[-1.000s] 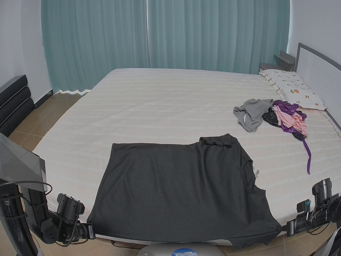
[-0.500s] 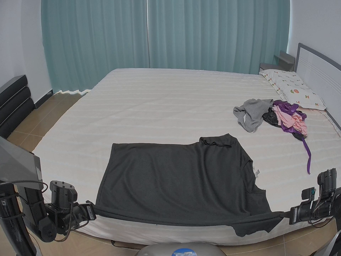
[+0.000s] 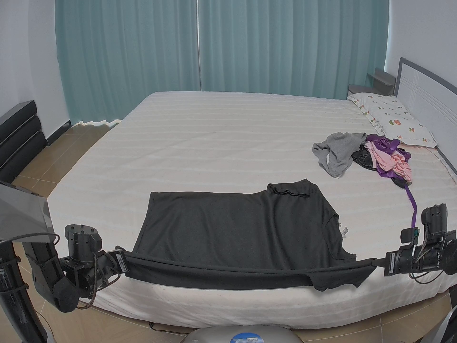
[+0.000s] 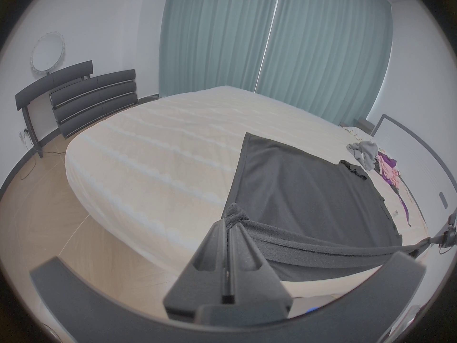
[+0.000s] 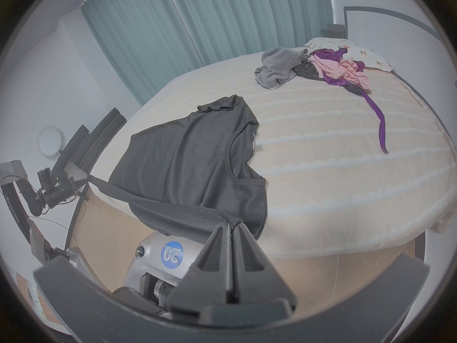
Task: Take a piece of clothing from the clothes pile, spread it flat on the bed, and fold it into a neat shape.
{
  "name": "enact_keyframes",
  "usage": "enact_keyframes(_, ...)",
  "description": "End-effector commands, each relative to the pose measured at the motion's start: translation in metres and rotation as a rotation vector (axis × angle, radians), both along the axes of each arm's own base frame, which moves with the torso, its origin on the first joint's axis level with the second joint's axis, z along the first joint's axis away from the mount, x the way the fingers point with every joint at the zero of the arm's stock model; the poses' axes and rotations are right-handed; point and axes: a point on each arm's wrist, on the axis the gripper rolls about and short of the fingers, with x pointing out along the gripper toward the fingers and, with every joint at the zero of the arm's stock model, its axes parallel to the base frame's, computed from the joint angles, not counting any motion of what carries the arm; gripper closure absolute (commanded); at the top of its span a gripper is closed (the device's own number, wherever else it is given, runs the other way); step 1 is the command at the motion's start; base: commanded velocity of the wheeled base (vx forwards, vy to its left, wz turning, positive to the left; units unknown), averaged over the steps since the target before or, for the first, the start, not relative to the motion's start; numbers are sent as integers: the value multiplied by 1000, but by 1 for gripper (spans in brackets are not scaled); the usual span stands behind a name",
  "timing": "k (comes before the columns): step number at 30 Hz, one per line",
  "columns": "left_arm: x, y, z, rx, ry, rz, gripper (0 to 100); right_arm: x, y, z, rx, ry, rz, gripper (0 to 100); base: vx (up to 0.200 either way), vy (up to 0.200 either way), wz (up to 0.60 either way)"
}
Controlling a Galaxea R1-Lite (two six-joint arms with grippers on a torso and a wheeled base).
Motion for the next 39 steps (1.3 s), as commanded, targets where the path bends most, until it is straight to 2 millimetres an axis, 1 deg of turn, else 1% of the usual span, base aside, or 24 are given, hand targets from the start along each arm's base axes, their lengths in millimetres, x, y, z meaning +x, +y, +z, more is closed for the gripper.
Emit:
enact_keyframes(1, 8, -2, 3, -5, -22, 0, 100, 12, 2, -5, 0, 16, 14, 100, 0, 0, 0)
enact_keyframes(4, 11, -2, 1, -2, -6, 0, 100, 17, 4, -6, 1, 20, 22, 100, 0, 0, 0)
enact_keyframes(10, 22, -3, -4, 2, 15, 3, 100, 36, 5, -15, 7, 41, 19, 100, 0, 0, 0)
enact_keyframes(13, 30, -3, -9, 4, 23, 10, 100, 48, 6, -19, 11, 49, 20, 100, 0, 0, 0)
enact_keyframes(15, 35, -4, -16, 6, 37, 10, 100, 55, 6, -23, 10, 54, 22, 100, 0, 0, 0)
enact_keyframes(19, 49, -6, -27, 6, 37, 11, 100, 70, 8, -27, 9, 49, 26, 100, 0, 0, 0)
enact_keyframes(21, 52, -6, -29, 6, 37, 11, 100, 73, 9, -28, 12, 48, 28, 100, 0, 0, 0)
enact_keyframes(22, 56, -7, -33, 6, 38, 13, 100, 80, 10, -29, 19, 45, 21, 100, 0, 0, 0)
enact_keyframes(23, 56, -7, -33, 6, 38, 13, 100, 81, 10, -29, 19, 45, 21, 100, 0, 0, 0)
enact_keyframes(24, 60, -7, -36, 5, 37, 14, 100, 87, 11, -30, 25, 39, 18, 100, 0, 0, 0)
enact_keyframes(25, 60, -7, -36, 5, 37, 14, 100, 87, 11, -30, 25, 39, 18, 100, 0, 0, 0)
enact_keyframes(26, 63, -8, -36, 2, 27, 16, 100, 95, 12, -25, 32, 13, 4, 100, 0, 0, 0)
enact_keyframes(27, 64, -8, -35, -2, 26, 19, 100, 98, 12, -21, 32, -3, -7, 100, 0, 0, 0)
enact_keyframes(29, 64, -8, -35, -4, 25, 22, 100, 99, 12, -19, 31, -8, -16, 100, 0, 0, 0)
enact_keyframes(30, 62, -6, -31, -12, 17, 30, 100, 99, 12, -9, 27, -44, -44, 100, 0, 0, 0)
enact_keyframes(31, 61, -6, -30, -13, 15, 30, 100, 99, 12, -7, 27, -50, -46, 100, 0, 0, 0)
enact_keyframes(32, 59, -4, -25, -16, 5, 36, 100, 94, 11, 0, 25, -66, -47, 100, 0, 0, 0)
enact_keyframes(33, 58, -4, -23, -17, 0, 37, 100, 93, 12, 2, 26, -68, -47, 100, 0, 0, 0)
enact_keyframes(34, 53, -3, -17, -18, -6, 39, 100, 87, 12, 8, 26, -80, -47, 100, 0, 0, 0)
enact_keyframes(35, 50, -2, -14, -18, -7, 39, 100, 82, 11, 11, 25, -89, -47, 100, 0, 0, 0)
enact_keyframes(36, 50, -2, -14, -18, -7, 39, 100, 82, 11, 11, 25, -89, -47, 100, 0, 0, 0)
enact_keyframes(37, 43, -2, -10, -18, -6, 36, 100, 75, 11, 19, 25, -108, -46, 100, 0, 0, 0)
enact_keyframes(39, 36, -2, -7, -19, -1, 29, 100, 67, 12, 23, 23, -118, -43, 100, 0, 0, 0)
